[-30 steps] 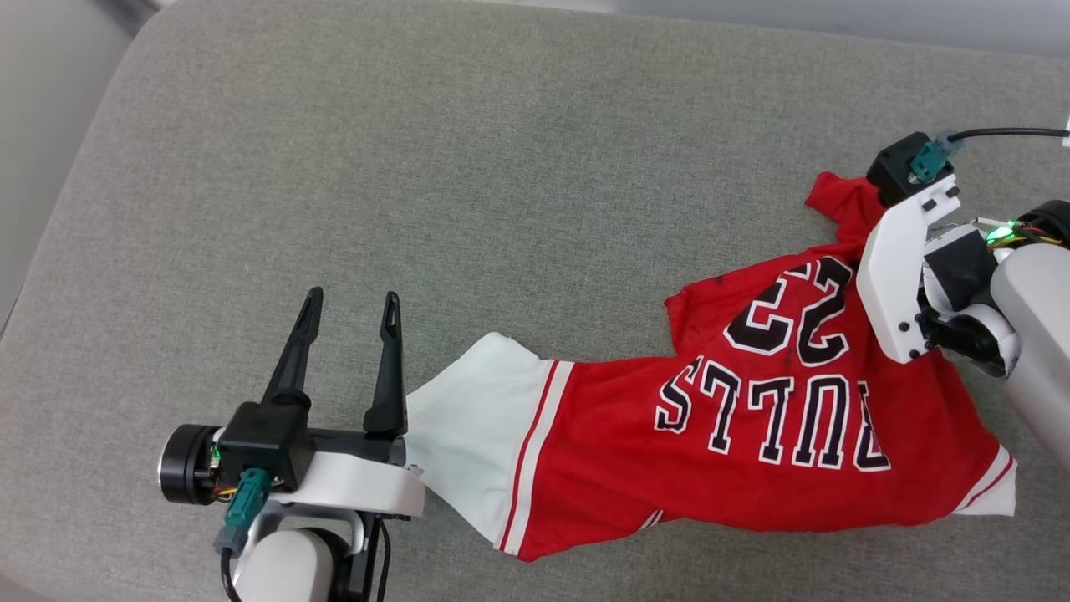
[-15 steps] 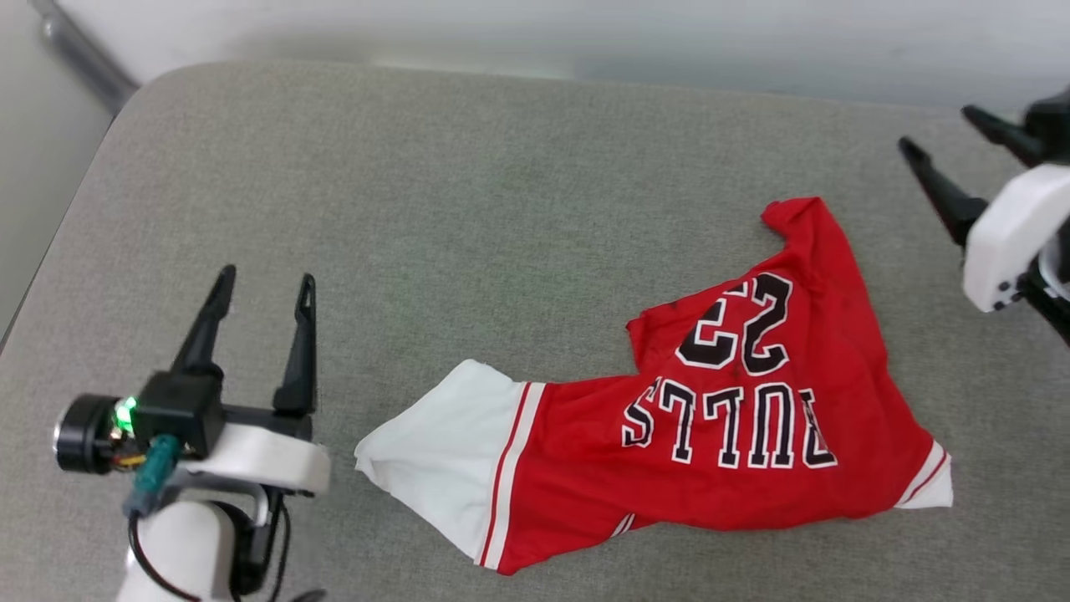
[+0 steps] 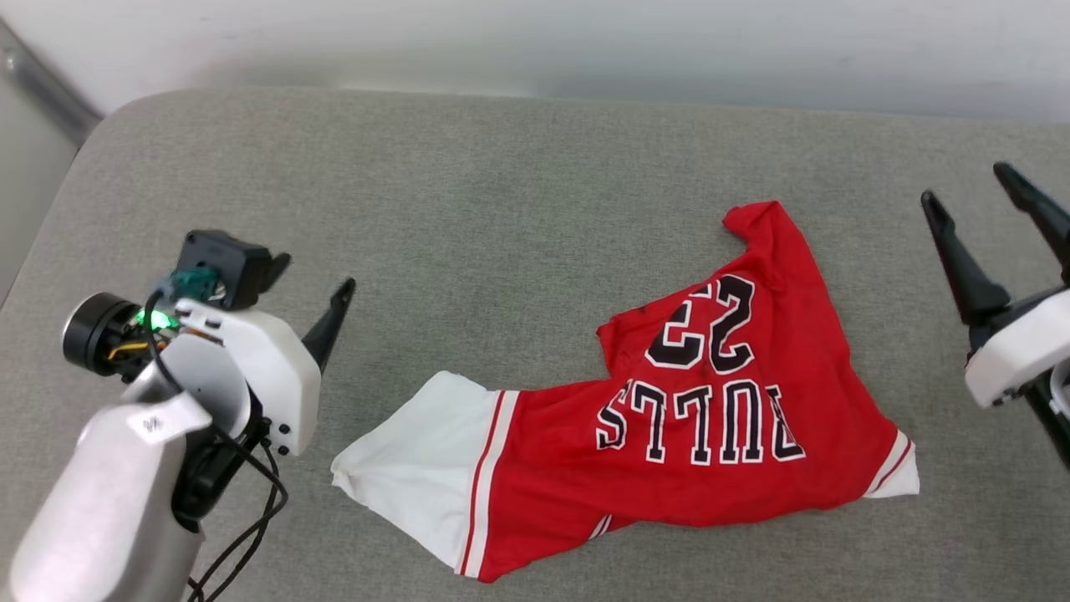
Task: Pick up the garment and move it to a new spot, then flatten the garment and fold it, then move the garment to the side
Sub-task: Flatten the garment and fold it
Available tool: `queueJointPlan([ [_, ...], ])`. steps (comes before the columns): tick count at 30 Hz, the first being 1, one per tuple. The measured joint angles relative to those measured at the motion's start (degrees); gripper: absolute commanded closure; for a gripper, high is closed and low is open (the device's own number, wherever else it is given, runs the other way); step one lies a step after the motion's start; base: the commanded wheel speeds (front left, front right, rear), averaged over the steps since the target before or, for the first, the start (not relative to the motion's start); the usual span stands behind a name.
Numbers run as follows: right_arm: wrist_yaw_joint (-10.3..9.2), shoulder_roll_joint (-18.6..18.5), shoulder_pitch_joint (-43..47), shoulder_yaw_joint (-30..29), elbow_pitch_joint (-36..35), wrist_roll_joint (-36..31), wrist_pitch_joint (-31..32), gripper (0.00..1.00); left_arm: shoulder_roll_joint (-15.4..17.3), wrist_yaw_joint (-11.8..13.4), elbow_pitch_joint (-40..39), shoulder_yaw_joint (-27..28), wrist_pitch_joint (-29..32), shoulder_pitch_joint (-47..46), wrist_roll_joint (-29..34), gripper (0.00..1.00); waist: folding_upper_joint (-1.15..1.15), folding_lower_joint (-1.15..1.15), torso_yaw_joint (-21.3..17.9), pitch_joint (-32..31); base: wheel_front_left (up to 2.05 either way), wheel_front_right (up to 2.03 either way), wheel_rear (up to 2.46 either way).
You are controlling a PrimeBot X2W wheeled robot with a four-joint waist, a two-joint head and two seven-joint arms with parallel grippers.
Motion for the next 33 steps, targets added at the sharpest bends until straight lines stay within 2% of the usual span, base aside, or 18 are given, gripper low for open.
queueJointPlan([
  [6,0.00,4.5,8.3,-6.3,-10.8,-5.2,5.7,0.00,7.9,0.0,-1.2,-7.3,15.7,-3.2,-11.2,0.00,0.00,0.00,-1.3,0.3,0.00,0.00,0.00],
  [11,0.00,6.2,11.7,-8.4,-16.6,-7.0,9.3,0.00,12.3,0.0,-1.2,-11.7,25.4,-4.4,-18.5,0.00,0.00,-0.01,-2.2,0.6,0.00,0.00,0.00],
  [19,0.00,7.3,12.4,-8.9,-20.2,-7.4,11.8,0.00,14.1,0.0,2.7,-17.4,31.5,-4.1,-24.6,0.00,0.00,0.00,-3.9,1.7,0.00,0.00,0.00],
  [27,0.00,6.9,11.6,-8.9,-20.9,-7.0,12.8,0.00,13.8,0.0,7.5,-22.8,32.0,-2.8,-26.4,0.00,0.00,-0.01,-5.6,2.3,0.00,0.00,0.00],
  [28,0.00,6.6,11.2,-8.9,-21.1,-6.9,13.1,0.00,14.0,0.0,8.0,-23.5,31.8,-2.8,-26.4,0.31,0.00,-0.01,-5.8,2.2,0.00,0.00,0.00],
  [29,0.00,6.0,10.7,-9.0,-21.2,-6.9,13.3,0.00,14.1,0.0,8.3,-23.9,31.0,-2.9,-26.4,0.88,0.00,-0.01,-5.9,2.1,0.00,0.00,0.00],
  [30,0.00,5.3,10.2,-9.1,-21.4,-6.7,13.8,0.00,14.2,0.0,8.6,-24.1,30.3,-3.0,-26.5,1.00,0.00,-0.01,-6.0,1.9,0.00,0.00,0.00],
  [33,0.00,2.1,8.9,-9.0,-22.6,-5.0,17.9,0.00,14.2,0.0,8.6,-25.0,28.0,-3.4,-26.7,1.00,0.00,-0.01,-6.0,1.3,0.00,0.00,0.00],
])
